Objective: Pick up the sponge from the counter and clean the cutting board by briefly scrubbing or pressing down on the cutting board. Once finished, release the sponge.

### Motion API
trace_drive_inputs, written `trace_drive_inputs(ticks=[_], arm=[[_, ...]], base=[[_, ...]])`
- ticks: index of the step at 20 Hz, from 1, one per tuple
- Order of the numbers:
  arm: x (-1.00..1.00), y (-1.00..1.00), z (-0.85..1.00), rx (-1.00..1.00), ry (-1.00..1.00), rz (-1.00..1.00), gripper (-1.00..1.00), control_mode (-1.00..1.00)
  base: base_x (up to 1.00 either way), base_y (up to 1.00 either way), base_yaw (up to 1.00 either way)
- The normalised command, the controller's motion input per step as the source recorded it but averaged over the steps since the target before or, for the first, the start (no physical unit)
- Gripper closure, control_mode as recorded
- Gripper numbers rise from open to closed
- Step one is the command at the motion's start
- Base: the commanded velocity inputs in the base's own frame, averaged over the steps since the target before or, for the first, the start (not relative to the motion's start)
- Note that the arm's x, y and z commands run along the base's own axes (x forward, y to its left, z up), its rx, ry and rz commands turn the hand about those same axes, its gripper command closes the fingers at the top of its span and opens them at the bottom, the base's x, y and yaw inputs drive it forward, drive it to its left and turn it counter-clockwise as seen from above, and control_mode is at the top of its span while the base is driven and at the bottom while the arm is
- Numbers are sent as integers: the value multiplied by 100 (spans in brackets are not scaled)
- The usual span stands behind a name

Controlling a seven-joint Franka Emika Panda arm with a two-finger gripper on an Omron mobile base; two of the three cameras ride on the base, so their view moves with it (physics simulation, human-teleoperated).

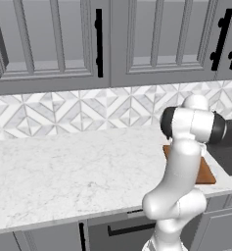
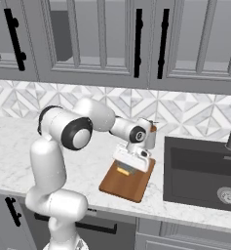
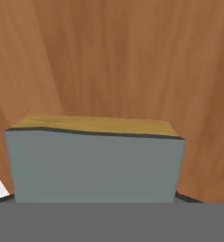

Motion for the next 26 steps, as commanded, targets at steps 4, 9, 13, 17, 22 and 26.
trace_drive_inputs(ticks=[4,9,13,17,22,26], arm=[[-42,-3,27,1,-30,0,100,-100],[-4,17,32,0,-32,0,100,-100],[-7,15,52,0,-15,0,-100,-100],[5,0,44,0,5,0,-100,-100],[4,0,15,0,4,0,-100,-100],[0,-8,18,0,0,-1,-100,-100]], base=[[0,0,0],[0,0,0],[0,0,0],[0,0,0],[0,0,0],[0,0,0]])
